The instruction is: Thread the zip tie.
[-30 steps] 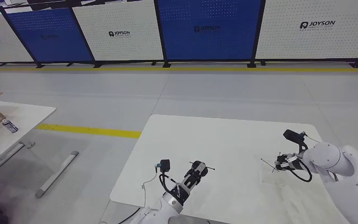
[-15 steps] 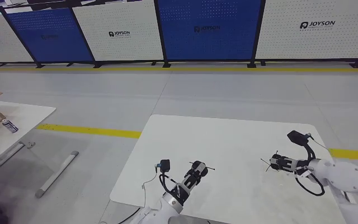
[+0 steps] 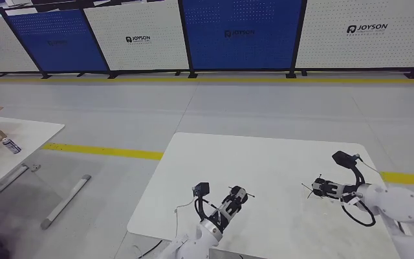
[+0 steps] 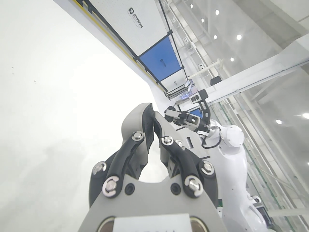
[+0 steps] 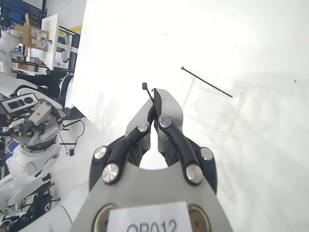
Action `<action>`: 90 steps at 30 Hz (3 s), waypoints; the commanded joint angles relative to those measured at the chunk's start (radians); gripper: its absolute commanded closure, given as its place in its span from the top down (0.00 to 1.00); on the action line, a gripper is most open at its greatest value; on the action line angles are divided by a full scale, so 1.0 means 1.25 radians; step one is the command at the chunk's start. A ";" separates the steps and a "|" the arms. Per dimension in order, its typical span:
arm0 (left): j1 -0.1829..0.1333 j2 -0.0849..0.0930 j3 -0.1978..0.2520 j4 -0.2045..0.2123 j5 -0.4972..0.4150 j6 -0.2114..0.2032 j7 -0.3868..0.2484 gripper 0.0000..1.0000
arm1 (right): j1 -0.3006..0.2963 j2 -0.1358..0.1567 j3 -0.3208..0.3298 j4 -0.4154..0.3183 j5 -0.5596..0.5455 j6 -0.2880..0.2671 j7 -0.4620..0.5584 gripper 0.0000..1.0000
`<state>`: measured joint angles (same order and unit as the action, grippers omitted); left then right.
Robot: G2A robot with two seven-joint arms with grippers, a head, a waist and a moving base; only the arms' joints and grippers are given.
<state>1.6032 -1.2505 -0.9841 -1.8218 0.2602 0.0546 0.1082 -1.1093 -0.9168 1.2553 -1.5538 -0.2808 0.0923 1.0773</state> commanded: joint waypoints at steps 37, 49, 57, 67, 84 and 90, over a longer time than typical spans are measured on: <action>-0.083 -0.023 0.052 0.103 -0.023 0.035 0.026 0.00 | -0.252 0.002 0.072 -0.170 0.094 -0.236 -0.288 0.00; -0.083 -0.023 0.052 0.103 -0.023 0.035 0.026 0.00 | -0.351 -0.013 0.070 -0.241 0.080 -0.270 -0.499 0.00; -0.083 -0.023 0.052 0.103 -0.023 0.035 0.026 0.00 | -0.349 -0.018 0.042 -0.236 0.080 -0.242 -0.489 0.00; -0.083 -0.023 0.052 0.103 -0.023 0.035 0.026 0.00 | -0.358 -0.027 0.016 -0.222 0.084 -0.274 -0.546 0.00; -0.083 -0.023 0.052 0.103 -0.023 0.035 0.026 0.00 | -0.387 -0.062 -0.089 -0.170 -0.009 -0.296 -0.801 0.00; -0.083 -0.023 0.052 0.103 -0.023 0.035 0.026 0.00 | -0.387 -0.062 -0.089 -0.170 -0.009 -0.296 -0.801 0.00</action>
<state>1.4993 -1.2792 -0.9185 -1.6925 0.2312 0.0985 0.1401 -1.5930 -0.9947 1.1445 -1.7662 -0.2915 -0.2773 0.0766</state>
